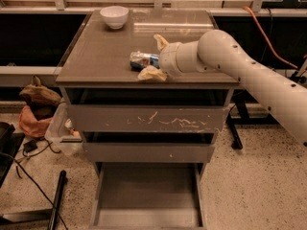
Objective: Pick redbull can from bottom drawer and place on counter
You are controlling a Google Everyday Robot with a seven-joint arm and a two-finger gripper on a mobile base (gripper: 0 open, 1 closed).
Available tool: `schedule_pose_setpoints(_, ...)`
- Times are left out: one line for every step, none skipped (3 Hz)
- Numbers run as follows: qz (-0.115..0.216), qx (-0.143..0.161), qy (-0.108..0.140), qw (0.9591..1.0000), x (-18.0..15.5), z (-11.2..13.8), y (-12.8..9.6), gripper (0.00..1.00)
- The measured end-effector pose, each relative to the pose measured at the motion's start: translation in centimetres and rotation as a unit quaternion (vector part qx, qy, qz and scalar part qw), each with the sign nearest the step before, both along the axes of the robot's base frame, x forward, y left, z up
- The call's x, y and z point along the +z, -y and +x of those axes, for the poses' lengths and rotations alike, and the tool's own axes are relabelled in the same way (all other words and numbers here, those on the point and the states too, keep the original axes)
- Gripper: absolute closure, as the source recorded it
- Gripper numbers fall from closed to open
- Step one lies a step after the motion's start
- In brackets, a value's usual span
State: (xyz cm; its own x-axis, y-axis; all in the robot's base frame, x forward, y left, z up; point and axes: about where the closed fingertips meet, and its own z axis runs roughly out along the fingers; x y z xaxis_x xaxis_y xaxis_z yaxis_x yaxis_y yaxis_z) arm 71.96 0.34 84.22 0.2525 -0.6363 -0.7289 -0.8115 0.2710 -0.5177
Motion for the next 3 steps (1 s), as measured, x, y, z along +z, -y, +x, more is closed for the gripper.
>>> schedule_pose_setpoints(0.000, 0.000, 0.000, 1.0000, 0.41, 0.21, 0.00, 0.00)
schedule_pose_setpoints(0.000, 0.000, 0.000, 1.0000, 0.66, 0.46, 0.00, 0.00)
schedule_pose_setpoints(0.000, 0.000, 0.000, 1.0000, 0.84, 0.67, 0.00, 0.00)
